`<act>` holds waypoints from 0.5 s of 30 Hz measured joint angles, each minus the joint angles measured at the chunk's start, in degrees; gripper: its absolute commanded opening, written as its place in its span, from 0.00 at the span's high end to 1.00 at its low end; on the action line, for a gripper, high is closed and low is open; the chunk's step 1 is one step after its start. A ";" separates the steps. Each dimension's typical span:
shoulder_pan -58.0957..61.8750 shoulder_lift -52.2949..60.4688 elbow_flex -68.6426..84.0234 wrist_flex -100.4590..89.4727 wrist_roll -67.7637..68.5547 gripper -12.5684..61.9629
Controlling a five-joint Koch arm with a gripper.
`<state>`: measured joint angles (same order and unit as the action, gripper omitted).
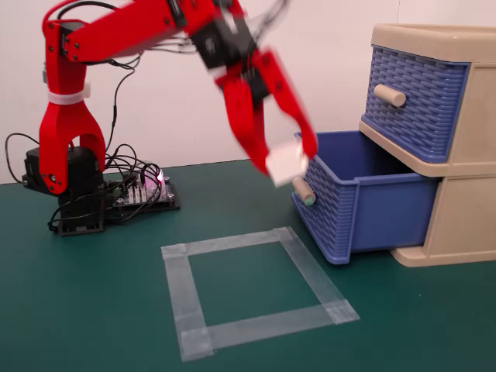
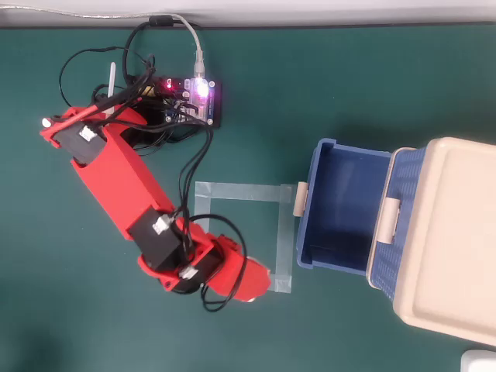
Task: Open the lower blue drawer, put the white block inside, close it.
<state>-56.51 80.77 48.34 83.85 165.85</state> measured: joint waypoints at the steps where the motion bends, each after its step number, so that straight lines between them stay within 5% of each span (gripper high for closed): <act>1: -2.99 -0.18 -1.32 0.00 1.76 0.94; 13: -21.45 -16.96 -20.65 -2.72 13.89 0.92; 15: -21.27 -16.96 -21.71 -2.72 13.89 0.70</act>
<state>-77.78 63.81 26.63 81.12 179.74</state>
